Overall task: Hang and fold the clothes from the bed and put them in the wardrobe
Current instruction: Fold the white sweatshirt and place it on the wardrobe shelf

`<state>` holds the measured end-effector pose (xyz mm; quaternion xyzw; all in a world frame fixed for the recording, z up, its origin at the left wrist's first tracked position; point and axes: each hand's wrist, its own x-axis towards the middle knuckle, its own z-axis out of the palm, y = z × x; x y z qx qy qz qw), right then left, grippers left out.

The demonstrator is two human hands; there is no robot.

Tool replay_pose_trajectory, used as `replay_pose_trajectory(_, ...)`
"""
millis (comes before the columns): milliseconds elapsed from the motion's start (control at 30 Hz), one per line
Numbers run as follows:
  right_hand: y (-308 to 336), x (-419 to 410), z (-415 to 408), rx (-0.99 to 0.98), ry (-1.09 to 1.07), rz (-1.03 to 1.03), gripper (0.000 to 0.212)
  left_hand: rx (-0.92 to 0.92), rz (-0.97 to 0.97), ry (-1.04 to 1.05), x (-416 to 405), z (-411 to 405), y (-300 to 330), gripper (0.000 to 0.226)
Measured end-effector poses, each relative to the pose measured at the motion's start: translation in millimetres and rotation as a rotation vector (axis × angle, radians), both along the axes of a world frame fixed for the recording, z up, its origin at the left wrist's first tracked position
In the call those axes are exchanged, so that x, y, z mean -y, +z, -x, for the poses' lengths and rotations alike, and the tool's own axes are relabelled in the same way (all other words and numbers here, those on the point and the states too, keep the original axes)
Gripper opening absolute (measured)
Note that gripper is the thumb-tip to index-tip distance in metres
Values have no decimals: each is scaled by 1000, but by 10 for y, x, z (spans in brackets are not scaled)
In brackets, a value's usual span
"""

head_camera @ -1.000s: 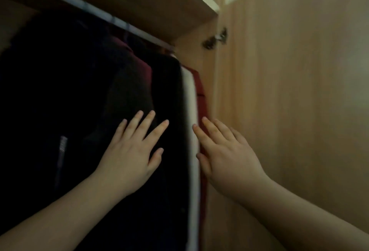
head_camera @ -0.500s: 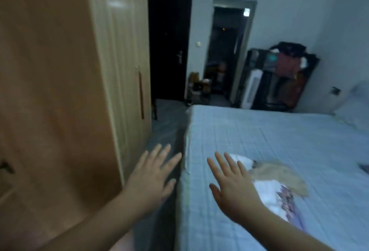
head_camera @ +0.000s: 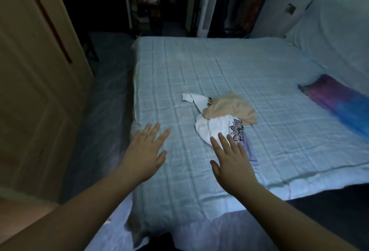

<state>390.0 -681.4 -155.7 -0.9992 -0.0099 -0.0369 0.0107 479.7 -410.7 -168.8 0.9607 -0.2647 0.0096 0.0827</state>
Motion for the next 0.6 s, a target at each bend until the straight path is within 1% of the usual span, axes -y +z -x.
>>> replay_pose_trajectory(100, -106, 236, -323, -31, -44, -5, 71, -67, 11, -10, 188, -361, -197, 65)
replay_pose_trajectory(200, -201, 388, -665, -55, -89, -31, 68, -97, -15, -25, 400, -666, -347, 66)
replay_pose_trajectory(367, -323, 752, -967, -72, -153, -105, 68, -153, -31, -36, 889, -1132, -429, 67)
replay_pose_trajectory(500, -508, 1410, -1099, -82, -217, -111, 68, -141, -50, -77, 1482, -1407, -517, 66)
replay_pose_trajectory(600, -769, 1991, -1241, -140, -236, -117, 72, -158, -46, -79, 1957, -1569, -688, 65)
